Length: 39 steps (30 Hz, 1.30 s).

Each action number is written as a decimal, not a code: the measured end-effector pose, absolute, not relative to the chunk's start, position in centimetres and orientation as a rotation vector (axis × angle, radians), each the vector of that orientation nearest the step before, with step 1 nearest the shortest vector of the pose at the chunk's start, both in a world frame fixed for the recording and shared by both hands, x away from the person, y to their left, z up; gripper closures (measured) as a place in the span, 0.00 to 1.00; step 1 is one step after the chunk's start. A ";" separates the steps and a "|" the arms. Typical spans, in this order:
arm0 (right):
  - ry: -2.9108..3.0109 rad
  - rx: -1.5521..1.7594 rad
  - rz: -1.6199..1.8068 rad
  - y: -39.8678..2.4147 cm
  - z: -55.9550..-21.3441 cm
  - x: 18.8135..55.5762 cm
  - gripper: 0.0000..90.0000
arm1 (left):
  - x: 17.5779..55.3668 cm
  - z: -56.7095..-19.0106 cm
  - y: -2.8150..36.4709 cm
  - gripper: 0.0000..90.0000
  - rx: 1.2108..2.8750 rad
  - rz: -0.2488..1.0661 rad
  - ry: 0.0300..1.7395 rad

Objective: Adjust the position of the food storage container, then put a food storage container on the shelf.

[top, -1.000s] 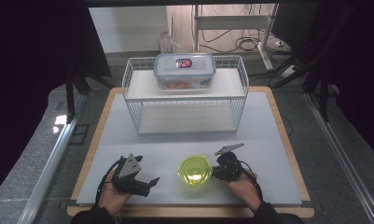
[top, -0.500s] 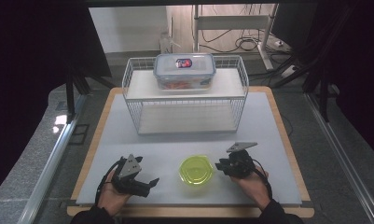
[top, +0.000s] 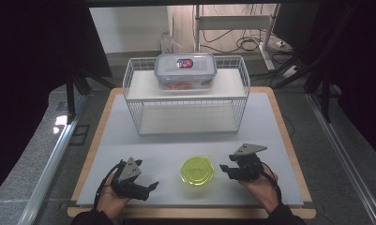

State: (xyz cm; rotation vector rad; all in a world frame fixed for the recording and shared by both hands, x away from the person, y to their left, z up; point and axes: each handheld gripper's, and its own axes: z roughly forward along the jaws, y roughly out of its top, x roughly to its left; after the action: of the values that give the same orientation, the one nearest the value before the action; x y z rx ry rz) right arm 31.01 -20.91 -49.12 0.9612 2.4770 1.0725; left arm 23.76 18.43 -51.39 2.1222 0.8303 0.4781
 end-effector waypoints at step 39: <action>2.654 1.104 1.283 -17.9 -48.4 32.7 0.65 | 23.8 -51.6 18.1 0.05 2.142 0.477 0.816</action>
State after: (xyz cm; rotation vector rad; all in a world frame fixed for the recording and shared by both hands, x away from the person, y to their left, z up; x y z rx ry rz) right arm 32.67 -17.92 -48.36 1.1044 2.6542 1.2828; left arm 23.78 18.07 -51.64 2.1424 0.8159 0.4765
